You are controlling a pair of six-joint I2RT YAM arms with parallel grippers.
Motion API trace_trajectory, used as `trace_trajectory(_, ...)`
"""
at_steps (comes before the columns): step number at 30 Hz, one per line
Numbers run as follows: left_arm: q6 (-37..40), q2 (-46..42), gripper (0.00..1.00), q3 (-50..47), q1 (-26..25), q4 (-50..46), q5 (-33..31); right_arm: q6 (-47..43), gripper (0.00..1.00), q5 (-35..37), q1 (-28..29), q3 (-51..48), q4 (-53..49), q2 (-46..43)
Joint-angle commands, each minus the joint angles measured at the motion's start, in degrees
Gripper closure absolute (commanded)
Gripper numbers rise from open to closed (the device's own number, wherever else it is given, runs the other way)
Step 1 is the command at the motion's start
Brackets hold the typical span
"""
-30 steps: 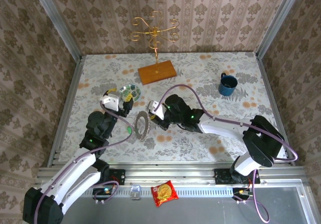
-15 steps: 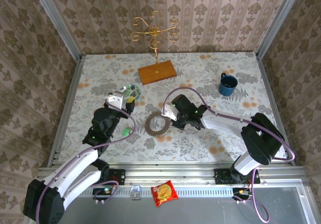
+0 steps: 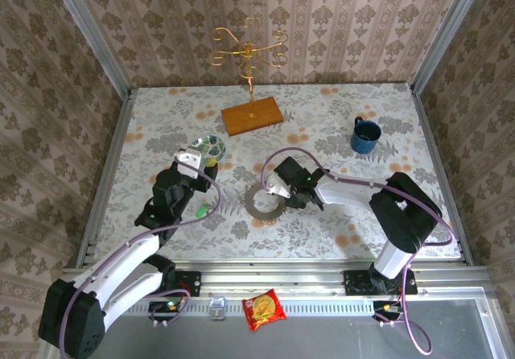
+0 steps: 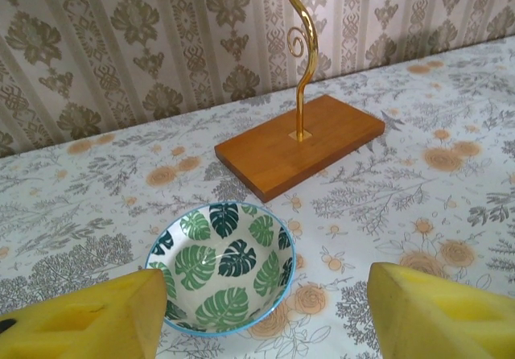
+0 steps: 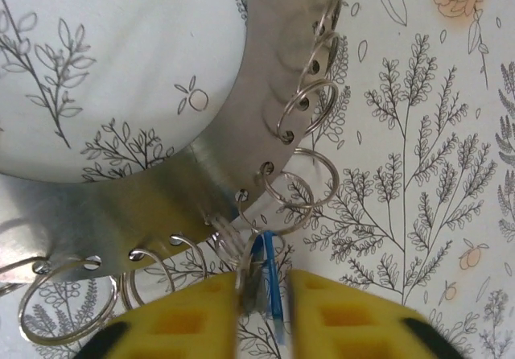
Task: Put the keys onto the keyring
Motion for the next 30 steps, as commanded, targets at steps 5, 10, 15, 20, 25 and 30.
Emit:
trace_trajectory(5, -2.82, 3.99, 0.31, 4.02, 0.94, -3.79, 3.29, 6.08, 0.61, -5.19, -1.92, -0.87, -1.3, -6.96)
trace_trajectory(10, -5.29, 7.57, 0.31, 5.3, 1.34, -4.6, 6.16, 17.15, 0.6, -12.85, -3.02, -1.59, -2.68, -13.22)
trace_trajectory(15, -7.84, 10.93, 0.32, 6.58, 1.42, -4.58, 9.37, 32.6, 0.6, -15.41, -3.02, -5.78, 0.37, -18.92)
trace_trajectory(20, -10.94, 12.9, 0.34, 6.54, 1.43, -3.19, 11.98, 44.08, 0.62, -15.29, -3.04, -8.43, -0.07, -19.54)
trace_trajectory(25, -14.77, 14.95, 0.37, 6.2, 0.98, -2.89, 13.46, 52.69, 0.66, -20.34, -2.81, -4.11, -5.14, -13.06)
trace_trajectory(30, -18.03, 15.36, 0.37, 7.47, -1.86, -10.46, 13.2, 56.26, 0.7, -21.67, -1.69, -0.19, -7.64, -7.29)
